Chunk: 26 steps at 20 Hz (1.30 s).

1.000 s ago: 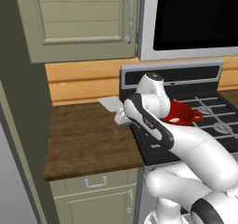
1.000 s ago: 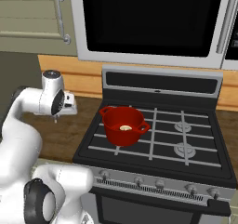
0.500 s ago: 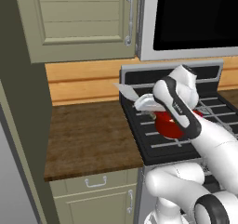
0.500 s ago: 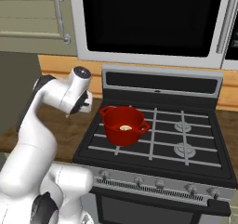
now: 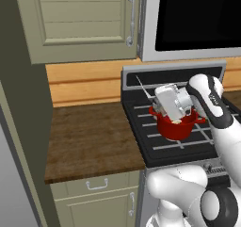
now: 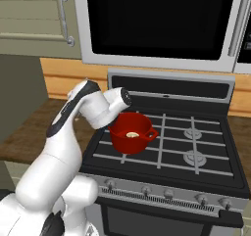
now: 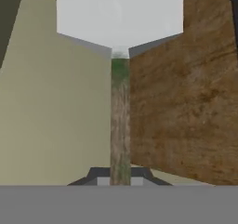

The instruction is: Put the mushroom and bell pepper in the pot. Retrieve the spatula and lightly stir the vegetables in the pot.

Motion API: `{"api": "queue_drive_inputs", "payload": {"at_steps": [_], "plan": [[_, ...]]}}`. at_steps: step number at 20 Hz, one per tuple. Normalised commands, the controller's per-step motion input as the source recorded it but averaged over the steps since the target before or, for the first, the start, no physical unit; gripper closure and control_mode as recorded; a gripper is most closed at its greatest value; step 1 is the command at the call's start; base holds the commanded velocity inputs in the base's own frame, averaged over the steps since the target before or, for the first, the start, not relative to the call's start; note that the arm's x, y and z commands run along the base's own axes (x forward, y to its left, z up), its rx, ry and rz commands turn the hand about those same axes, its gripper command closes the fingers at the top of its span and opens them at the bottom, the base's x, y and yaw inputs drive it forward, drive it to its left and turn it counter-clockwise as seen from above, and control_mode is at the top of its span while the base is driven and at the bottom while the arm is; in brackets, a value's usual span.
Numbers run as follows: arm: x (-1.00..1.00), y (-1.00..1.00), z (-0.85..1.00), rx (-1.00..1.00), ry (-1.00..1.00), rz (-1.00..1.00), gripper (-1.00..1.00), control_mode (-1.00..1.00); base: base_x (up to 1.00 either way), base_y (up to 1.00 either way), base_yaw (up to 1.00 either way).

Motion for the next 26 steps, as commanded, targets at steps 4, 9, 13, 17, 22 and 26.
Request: {"api": "queue_drive_inputs", "payload": {"at_steps": [4,9,13,17,22,26], "plan": [[0.01,-0.14,0.05,0.12,0.3,-0.11,1.0,-1.0,0.0,0.0,0.0],[0.0,-0.17,0.0,0.15,0.02,0.0,1.0,-1.0,0.0,0.0,0.0],[0.0,-0.24,0.11,0.31,0.19,-0.01,1.0,-1.0,0.0,0.0,0.0],[0.06,-0.02,0.02,0.11,0.43,-0.02,1.0,-1.0,0.0,0.0,0.0],[0.11,-0.11,0.0,0.17,0.44,0.0,1.0,-1.0,0.0,0.0,0.0],[0.06,-0.18,0.0,0.16,0.47,0.0,1.0,-1.0,0.0,0.0,0.0]]}}
